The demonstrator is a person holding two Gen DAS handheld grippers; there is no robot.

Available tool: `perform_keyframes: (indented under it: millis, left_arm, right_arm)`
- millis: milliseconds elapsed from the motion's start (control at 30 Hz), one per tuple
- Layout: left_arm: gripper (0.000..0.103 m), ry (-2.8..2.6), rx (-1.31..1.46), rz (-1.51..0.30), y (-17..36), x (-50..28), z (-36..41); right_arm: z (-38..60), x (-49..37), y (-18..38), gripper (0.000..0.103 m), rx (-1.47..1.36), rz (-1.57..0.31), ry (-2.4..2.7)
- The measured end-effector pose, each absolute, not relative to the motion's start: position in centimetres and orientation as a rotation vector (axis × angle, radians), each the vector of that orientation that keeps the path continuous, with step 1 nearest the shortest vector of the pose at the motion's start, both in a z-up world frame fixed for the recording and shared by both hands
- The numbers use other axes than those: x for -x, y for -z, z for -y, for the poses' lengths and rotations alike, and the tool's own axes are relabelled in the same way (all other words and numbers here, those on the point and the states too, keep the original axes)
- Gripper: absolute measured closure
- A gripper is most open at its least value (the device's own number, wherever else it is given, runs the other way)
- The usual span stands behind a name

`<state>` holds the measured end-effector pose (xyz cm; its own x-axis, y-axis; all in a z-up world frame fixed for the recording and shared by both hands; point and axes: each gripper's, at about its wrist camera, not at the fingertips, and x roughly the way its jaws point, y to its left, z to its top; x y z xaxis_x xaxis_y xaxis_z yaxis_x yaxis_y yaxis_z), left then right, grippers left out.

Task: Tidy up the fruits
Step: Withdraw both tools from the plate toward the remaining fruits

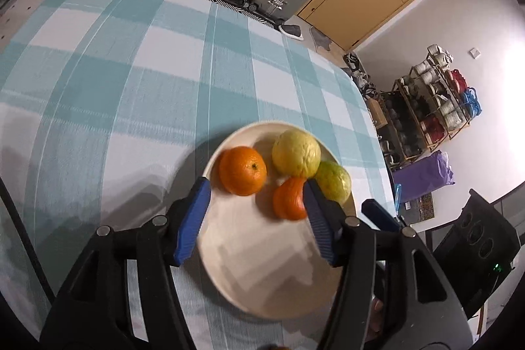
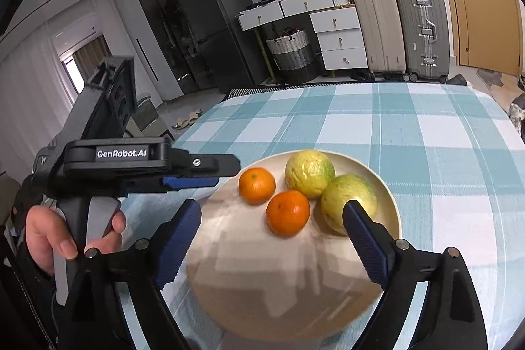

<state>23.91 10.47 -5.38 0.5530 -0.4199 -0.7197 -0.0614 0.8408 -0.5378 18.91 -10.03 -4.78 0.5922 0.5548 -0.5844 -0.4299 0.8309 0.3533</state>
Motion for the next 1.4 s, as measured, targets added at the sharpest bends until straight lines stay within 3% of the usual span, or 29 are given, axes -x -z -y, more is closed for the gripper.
perform_keyframes:
  millis: [133, 200, 400, 500, 733, 867, 1400]
  left_arm:
    - [0.041, 0.188, 0.508, -0.956, 4.4, -22.2, -10.2]
    - [0.032, 0.171, 0.47, -0.928, 3.5, -21.0, -9.9]
    - [0.028, 0.137, 0.371, -0.857, 0.6, -18.1, -8.8]
    - [0.02, 0.087, 0.299, -0.801, -1.2, -16.2, -8.2]
    - [0.018, 0.053, 0.215, -0.726, -4.2, -12.3, -6.6]
    - [0.002, 0.026, 0.191, -0.689, -4.9, -10.3, -6.1]
    - [0.001, -0.007, 0.183, -0.719, -0.5, -3.5, -3.8]
  right_arm:
    - [10.3, -17.5, 4.4, 0.012, -0.174, -0.73, -0.567]
    - [10.4, -16.9, 4.1, 0.01, -0.172, -0.727, -0.565]
    - [10.5, -14.7, 3.1, 0.006, -0.152, -0.705, -0.563]
    - [10.7, -13.4, 2.6, 0.005, -0.127, -0.691, -0.565]
    - [12.1, -10.5, 0.8, 0.0, -0.151, -0.652, -0.538]
    - [12.7, -9.0, 0.0, 0.0, -0.158, -0.633, -0.529]
    - [14.5, -4.1, 0.0, 0.0, -0.129, -0.589, -0.463]
